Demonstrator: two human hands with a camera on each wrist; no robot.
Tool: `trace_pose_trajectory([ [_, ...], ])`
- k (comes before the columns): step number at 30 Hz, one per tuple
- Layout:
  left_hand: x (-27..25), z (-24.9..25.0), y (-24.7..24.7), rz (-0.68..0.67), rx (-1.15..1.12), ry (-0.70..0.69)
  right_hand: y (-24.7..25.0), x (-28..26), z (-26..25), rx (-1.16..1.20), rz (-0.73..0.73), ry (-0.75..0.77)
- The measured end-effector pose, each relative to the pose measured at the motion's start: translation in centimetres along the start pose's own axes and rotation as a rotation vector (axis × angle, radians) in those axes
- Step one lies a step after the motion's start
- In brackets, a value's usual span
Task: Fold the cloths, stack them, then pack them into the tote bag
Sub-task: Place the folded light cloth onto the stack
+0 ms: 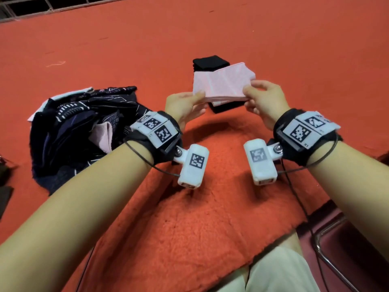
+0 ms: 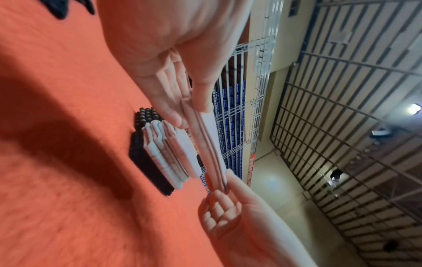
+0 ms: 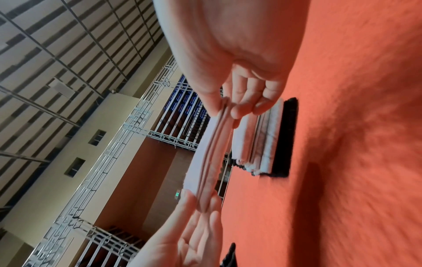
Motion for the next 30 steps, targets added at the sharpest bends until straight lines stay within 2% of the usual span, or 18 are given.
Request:
trace_pose_trajectory([
  [4, 1.9, 1.9, -2.0, 0.036, 0.044, -0.039, 0.6, 3.2, -1.6, 0.002, 0.044, 0.048],
  [9, 4.5, 2.8, -3.8, 0.071, 0.112, 0.018, 1.1, 7.8, -3.1, -0.069, 0.085, 0.101],
  [15, 6.6, 1.4, -4.5, 0.092, 0.244, 0.048, 1.8, 11.1, -2.9, -0.324, 0.161, 0.198],
  [19, 7.6, 0.8, -4.1, 0.110, 0.323, 0.033, 1.6, 11.9, -1.9, -0.476, 0.156, 0.216],
  [23, 8.4, 1.3, -4.0, 0.108, 0.434, -0.092, 1.0, 12.2, -1.5, -0.680, 0.137, 0.271],
  [26, 8.6, 3.2, -4.3, 0.146, 0.658, -0.344, 0.3, 12.2, -1.6, -0.764, 0.069, 0.336],
  [28, 8.5, 3.7, -6.0, 0.056, 0.911, -0.452, -0.5, 12.2, -1.5, -0.802, -0.016, 0.366],
  [30, 9.0, 2.8, -7.2, -0.028, 1.076, -0.413, -1.1, 11.9, -1.3, -0.821, -0.085, 0.362],
])
Point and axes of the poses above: each hand's wrist, its own x-axis towards the middle knuckle, its own y-axis out of the back of the hand, z = x × y, the point moved 8 cm from there along x, towards the middle knuckle, and after that the axes turned 1 degree about y, right-handed, at the moved point
